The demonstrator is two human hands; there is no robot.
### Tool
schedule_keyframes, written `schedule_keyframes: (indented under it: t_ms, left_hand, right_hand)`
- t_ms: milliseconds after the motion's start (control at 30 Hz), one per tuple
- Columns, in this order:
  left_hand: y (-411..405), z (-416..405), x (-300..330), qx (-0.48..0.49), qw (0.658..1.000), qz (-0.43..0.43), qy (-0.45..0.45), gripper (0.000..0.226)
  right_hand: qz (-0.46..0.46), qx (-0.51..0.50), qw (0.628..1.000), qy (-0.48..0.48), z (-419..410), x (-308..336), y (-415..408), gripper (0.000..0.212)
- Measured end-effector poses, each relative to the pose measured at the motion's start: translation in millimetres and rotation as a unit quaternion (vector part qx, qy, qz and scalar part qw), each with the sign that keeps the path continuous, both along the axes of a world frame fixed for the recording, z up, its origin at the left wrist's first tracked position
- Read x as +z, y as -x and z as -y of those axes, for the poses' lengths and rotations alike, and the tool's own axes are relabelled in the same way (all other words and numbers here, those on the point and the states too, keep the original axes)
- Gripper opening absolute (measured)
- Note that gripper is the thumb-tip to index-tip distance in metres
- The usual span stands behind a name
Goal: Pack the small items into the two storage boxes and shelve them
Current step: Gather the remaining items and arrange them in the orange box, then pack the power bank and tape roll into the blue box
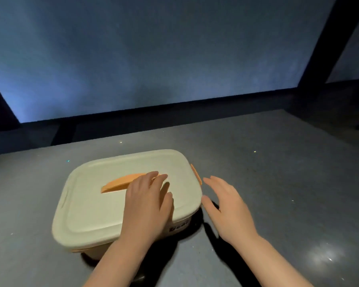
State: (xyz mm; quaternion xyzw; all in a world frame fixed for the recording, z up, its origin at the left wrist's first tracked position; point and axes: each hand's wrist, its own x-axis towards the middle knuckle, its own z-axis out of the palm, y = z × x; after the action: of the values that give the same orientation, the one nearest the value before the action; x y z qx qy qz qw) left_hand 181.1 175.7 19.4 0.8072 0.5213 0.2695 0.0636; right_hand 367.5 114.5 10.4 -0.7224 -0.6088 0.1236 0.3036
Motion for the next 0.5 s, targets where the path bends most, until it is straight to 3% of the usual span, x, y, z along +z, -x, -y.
schedule_keyframes:
  t_ms: [233,367,500]
  left_hand:
    - [-70,19,-3,-0.218,0.976,-0.020,-0.006,0.052]
    - [-119,71,-2,-0.385,0.922,-0.031,-0.026,0.052]
    - [-167,165,4,-0.530,0.847,-0.021,-0.027,0.052]
  right_hand:
    - [0.084,-0.195,0.976,0.053,84,0,-19,0.051]
    - [0.086,-0.351,0.930,0.070,171,2,-17,0.053]
    - [0.089,-0.497,0.858,0.095,284,7,-8,0.053]
